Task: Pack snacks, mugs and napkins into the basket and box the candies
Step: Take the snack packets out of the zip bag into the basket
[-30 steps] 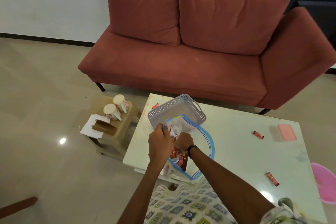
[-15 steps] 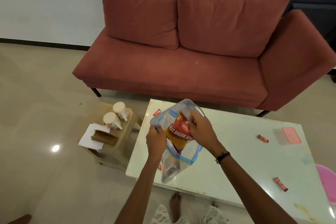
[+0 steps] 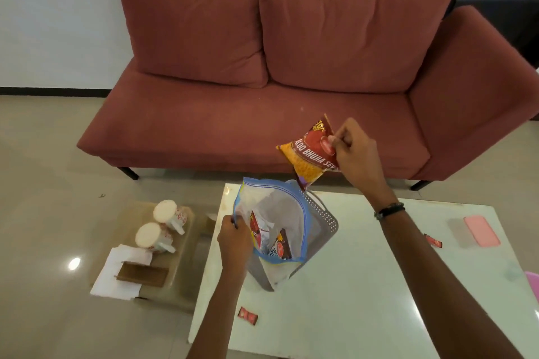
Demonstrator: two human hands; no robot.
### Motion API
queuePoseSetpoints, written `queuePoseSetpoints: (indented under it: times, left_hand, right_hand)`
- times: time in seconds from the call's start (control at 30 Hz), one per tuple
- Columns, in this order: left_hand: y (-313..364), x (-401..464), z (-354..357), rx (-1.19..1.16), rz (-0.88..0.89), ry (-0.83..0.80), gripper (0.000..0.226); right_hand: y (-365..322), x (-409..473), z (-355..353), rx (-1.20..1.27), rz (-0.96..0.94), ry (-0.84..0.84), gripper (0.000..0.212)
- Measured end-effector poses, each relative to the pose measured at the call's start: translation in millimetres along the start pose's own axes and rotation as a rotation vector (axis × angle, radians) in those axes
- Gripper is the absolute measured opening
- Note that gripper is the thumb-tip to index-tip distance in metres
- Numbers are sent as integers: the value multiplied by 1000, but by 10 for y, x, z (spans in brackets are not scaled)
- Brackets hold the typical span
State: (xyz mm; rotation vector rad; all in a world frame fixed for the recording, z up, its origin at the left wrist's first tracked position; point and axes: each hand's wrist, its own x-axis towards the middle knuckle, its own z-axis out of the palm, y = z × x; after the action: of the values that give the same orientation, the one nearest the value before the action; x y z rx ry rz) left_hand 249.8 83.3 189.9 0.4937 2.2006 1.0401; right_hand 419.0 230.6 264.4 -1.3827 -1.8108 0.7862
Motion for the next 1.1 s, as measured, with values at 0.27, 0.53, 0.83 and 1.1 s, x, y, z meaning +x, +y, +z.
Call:
queuePoseSetpoints:
  times: [0.27,0.53,0.83,1.1]
  left_hand:
    - [-552,446,678,-112,-32,37,30]
    - [-880,633,891,-185,-92,57,22]
    - [-946,625,810,-223,-186,-21,19]
    - [-857,554,811,-239,-155,-23,20]
  right_hand:
    - [1723,428,1176,-181,220,-108,16]
    - [2853,381,2324,-392,295,-328,13]
    - [3071,537,2499,-253,334,-243,13]
    - [2888,389,2216,-93,409,-167,19]
